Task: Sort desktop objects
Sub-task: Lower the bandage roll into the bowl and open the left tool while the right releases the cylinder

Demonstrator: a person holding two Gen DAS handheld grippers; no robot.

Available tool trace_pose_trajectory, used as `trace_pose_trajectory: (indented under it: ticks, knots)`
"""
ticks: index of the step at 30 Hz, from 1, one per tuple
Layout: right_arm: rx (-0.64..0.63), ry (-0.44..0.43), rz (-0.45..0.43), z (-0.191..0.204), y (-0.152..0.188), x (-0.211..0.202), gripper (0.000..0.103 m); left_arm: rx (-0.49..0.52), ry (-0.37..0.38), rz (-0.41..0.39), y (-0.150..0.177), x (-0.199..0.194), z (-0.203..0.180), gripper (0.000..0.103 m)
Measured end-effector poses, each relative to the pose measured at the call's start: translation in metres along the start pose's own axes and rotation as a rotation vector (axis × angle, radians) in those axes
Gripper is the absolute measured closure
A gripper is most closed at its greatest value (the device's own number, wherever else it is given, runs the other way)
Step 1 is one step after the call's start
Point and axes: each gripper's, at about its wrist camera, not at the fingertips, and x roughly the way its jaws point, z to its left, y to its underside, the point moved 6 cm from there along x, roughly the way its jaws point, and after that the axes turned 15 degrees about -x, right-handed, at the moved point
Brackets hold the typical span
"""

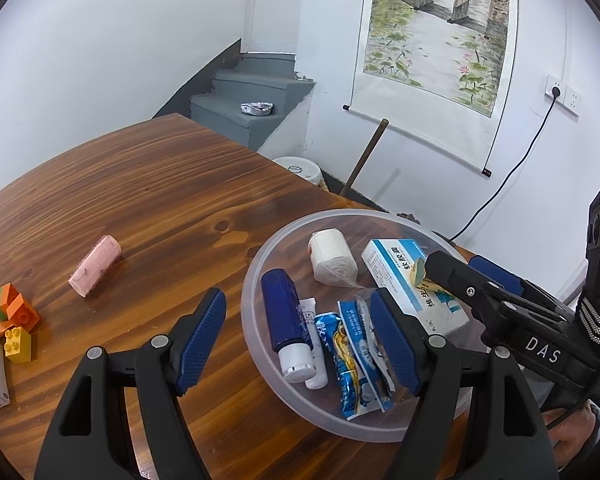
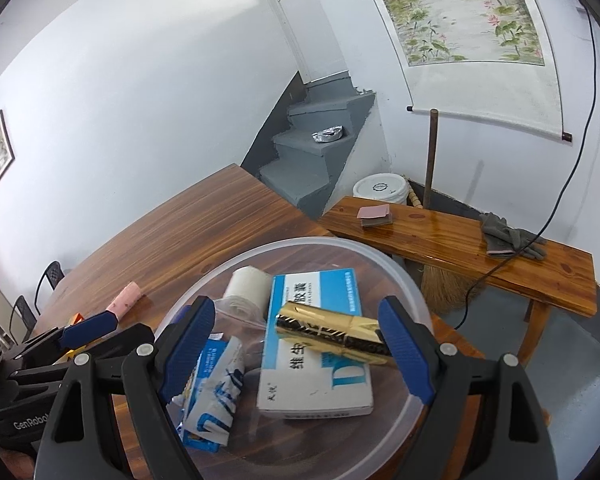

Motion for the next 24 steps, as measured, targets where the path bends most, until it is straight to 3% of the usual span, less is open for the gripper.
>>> trace_pose_trajectory:
  ticks: [24]
  knots:
    - [-0.094, -0.055, 0.029, 0.066, -0.003, 0.008, 0.016, -0.107, -0.088, -0.041, 0.002, -0.03, 0.078, 0.025]
